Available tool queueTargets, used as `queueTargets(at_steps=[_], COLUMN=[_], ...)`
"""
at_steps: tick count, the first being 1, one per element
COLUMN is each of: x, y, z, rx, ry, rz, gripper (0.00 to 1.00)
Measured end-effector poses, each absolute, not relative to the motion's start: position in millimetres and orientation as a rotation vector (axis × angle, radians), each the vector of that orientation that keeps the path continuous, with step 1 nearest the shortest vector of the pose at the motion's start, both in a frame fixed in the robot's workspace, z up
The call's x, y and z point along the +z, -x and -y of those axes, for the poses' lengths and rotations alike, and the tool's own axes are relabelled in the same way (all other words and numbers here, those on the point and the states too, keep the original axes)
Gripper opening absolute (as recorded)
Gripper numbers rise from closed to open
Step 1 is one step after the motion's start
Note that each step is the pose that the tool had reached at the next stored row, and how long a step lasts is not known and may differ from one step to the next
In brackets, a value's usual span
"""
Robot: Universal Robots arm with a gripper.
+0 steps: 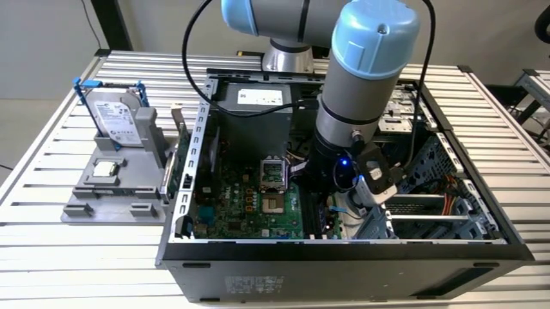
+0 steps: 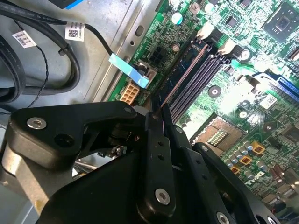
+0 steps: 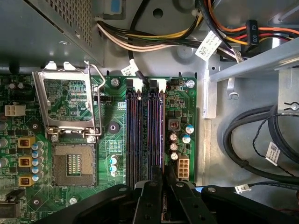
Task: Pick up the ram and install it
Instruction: 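Insert the ram into the slot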
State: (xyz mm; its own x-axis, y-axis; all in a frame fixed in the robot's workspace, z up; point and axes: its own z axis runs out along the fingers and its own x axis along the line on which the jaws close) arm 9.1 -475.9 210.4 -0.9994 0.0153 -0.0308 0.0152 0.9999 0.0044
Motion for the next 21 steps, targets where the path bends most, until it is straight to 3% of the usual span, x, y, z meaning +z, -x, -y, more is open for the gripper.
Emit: queueTargets(at_steps=[3,4,8,21], x=[210,210,213,270], y=[-9,-9,-9,-9], z=[476,476,476,476], rx=[0.006,0.006,0.006,0.006], ry=[-0.024,-0.024,-0.024,-0.024], rz=[-3.111,-3.111,-3.111,-3.111], gripper=[0.00,1.00,1.00,1.00])
